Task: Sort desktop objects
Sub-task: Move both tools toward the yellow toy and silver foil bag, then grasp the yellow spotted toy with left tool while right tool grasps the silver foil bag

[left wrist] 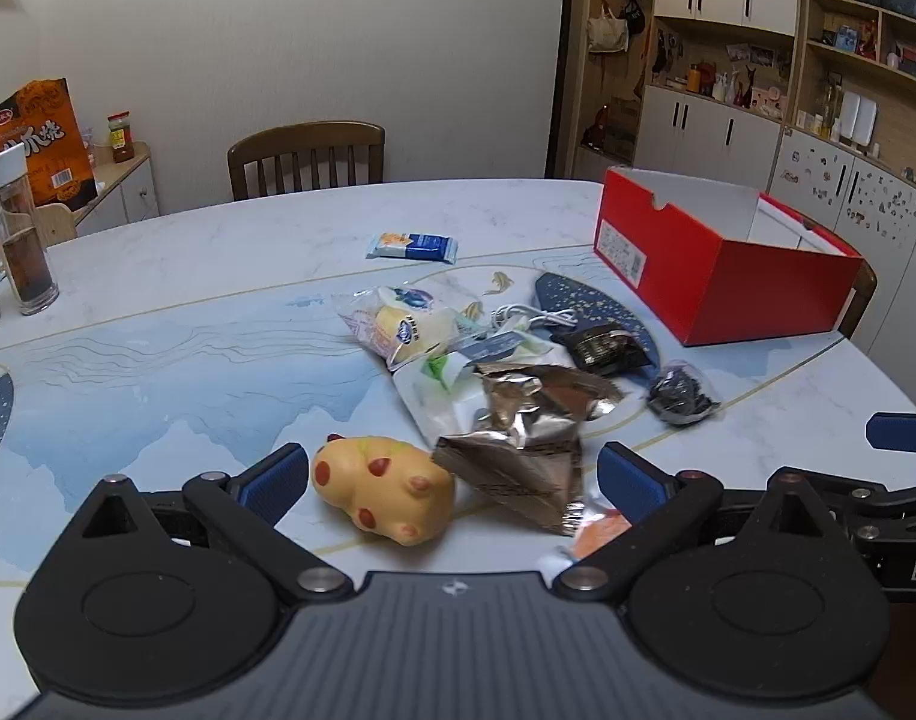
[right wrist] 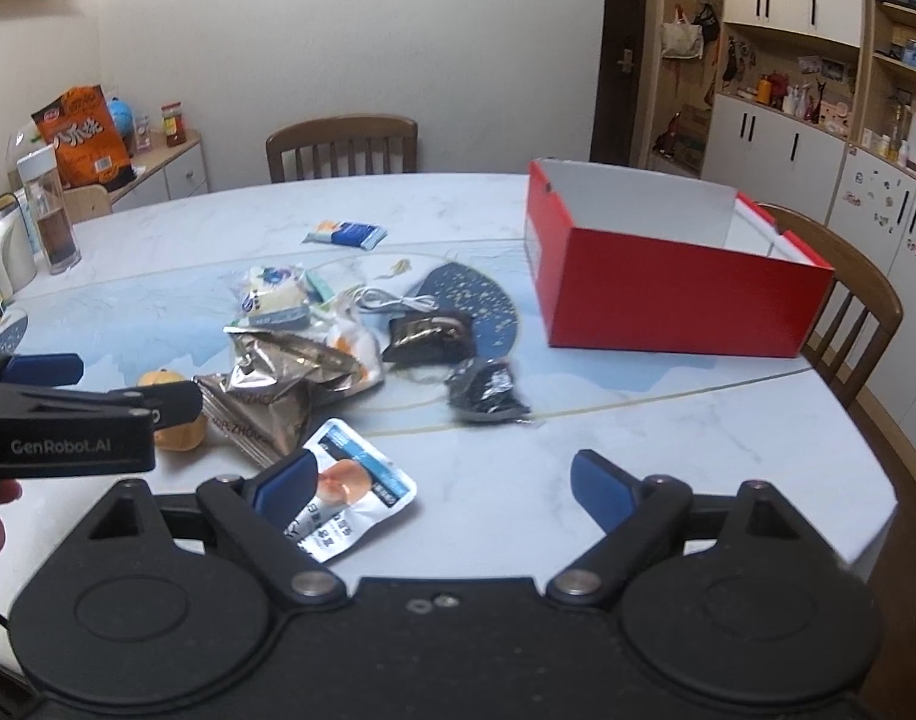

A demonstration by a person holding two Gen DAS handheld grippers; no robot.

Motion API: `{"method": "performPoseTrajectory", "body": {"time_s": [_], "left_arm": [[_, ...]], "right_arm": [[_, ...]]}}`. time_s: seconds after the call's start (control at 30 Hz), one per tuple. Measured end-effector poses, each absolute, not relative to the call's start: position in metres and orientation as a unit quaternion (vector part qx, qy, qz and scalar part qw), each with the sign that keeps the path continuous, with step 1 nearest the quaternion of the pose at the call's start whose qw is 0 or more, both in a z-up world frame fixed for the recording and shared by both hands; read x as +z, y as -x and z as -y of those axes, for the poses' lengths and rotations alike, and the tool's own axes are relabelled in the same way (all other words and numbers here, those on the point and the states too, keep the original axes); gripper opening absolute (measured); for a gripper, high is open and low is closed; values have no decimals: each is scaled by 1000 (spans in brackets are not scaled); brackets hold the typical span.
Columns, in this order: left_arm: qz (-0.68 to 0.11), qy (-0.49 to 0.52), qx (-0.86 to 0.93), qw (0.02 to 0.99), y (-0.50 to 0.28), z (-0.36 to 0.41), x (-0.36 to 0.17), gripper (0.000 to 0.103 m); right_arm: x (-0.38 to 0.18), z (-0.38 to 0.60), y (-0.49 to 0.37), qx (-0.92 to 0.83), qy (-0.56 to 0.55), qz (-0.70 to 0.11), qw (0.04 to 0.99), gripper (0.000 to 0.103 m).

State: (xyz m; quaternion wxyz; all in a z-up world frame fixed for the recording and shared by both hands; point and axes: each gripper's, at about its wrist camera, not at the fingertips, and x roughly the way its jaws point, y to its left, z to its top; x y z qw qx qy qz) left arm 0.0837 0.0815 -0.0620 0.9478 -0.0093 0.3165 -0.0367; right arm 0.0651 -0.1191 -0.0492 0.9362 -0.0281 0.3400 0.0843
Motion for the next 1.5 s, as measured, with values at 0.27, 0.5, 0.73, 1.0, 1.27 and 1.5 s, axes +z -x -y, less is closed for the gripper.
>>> {"method": "performPoseTrajectory", "body": {"time_s": [0.27, 0.5, 0.73, 1.0, 1.27, 1.5], "left_arm": [[-327, 0, -43, 944, -100, -100, -84, 103], [-329, -9, -53, 943, -110, -116, -99, 103], [-323, -16, -86, 942, -118, -125, -109, 103], [-321, -27, -111, 940, -122, -128, -115, 102], [-324, -25, -124, 938, -125, -132, -119, 98], [-321, -21, -129, 938, -128, -137, -120, 93]], "right_arm": [[-65, 100, -84, 85, 38, -359, 929, 90], [-70, 83, -100, 93, 36, -364, 926, 89], [-72, 63, -115, 105, 35, -366, 924, 88], [-74, 45, -128, 109, 32, -365, 924, 85], [-68, 32, -145, 113, 1, -366, 924, 79], [-76, 27, -159, 106, -41, -402, 908, 72]]}}
